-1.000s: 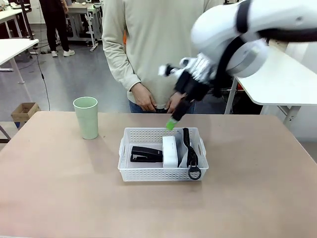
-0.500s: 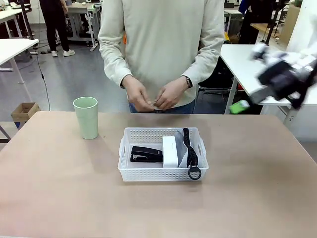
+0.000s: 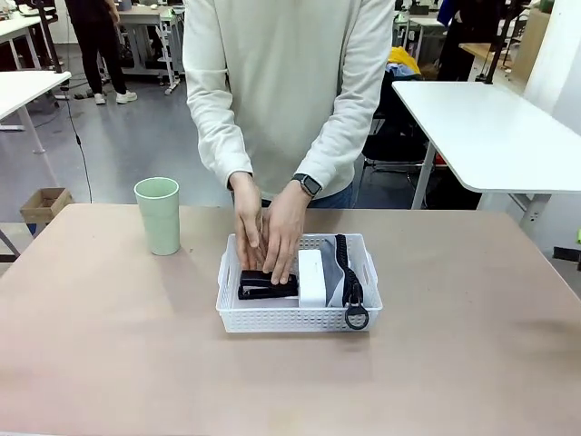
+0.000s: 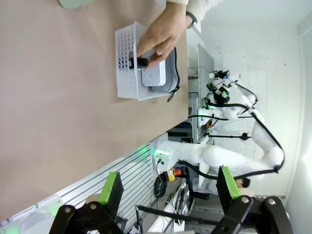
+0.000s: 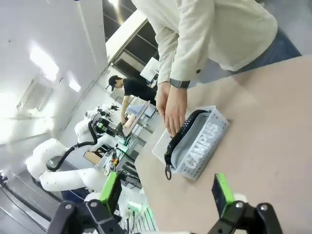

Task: Efficiently arrange items inside the basket to fit them all.
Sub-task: Pick up the Stapler and place it inside the Organizing basket, then pick up the Reusable plastic cup and place it inside the Organizing basket.

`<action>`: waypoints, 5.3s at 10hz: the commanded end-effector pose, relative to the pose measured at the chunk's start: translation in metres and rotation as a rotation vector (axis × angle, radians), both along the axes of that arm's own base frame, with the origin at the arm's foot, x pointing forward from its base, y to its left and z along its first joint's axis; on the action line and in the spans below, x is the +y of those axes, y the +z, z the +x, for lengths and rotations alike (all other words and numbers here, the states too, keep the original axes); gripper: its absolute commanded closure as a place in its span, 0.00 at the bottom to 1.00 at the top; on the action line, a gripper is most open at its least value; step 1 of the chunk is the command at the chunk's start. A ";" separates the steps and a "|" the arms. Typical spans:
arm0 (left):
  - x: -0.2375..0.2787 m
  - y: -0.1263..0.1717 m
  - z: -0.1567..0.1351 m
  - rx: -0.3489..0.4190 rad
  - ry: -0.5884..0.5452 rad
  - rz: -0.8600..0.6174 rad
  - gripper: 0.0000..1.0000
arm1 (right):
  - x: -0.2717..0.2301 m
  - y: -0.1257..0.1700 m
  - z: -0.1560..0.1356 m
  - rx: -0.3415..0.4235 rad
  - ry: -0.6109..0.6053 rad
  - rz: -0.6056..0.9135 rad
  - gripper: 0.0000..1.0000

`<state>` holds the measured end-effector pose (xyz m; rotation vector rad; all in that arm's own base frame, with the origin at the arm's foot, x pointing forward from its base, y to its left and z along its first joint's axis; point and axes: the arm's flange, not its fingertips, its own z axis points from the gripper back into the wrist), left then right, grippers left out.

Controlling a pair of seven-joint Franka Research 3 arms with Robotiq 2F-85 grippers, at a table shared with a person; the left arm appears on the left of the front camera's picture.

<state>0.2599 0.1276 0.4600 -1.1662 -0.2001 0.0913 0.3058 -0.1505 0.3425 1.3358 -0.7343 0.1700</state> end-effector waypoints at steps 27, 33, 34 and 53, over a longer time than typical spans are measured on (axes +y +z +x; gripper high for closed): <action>-0.059 -0.044 0.129 -0.643 -0.198 0.695 0.00 | 0.046 0.043 0.013 -0.064 0.145 -0.117 0.00; -0.044 -0.125 0.205 -1.045 -0.506 0.532 0.00 | 0.046 0.043 0.013 -0.064 0.145 -0.117 0.00; -0.039 -0.142 0.212 -0.996 -0.478 0.565 0.00 | 0.046 0.043 0.013 -0.064 0.145 -0.117 0.00; -0.092 -0.223 0.268 -1.244 -0.413 0.530 0.00 | 0.046 0.043 0.013 -0.064 0.145 -0.117 0.00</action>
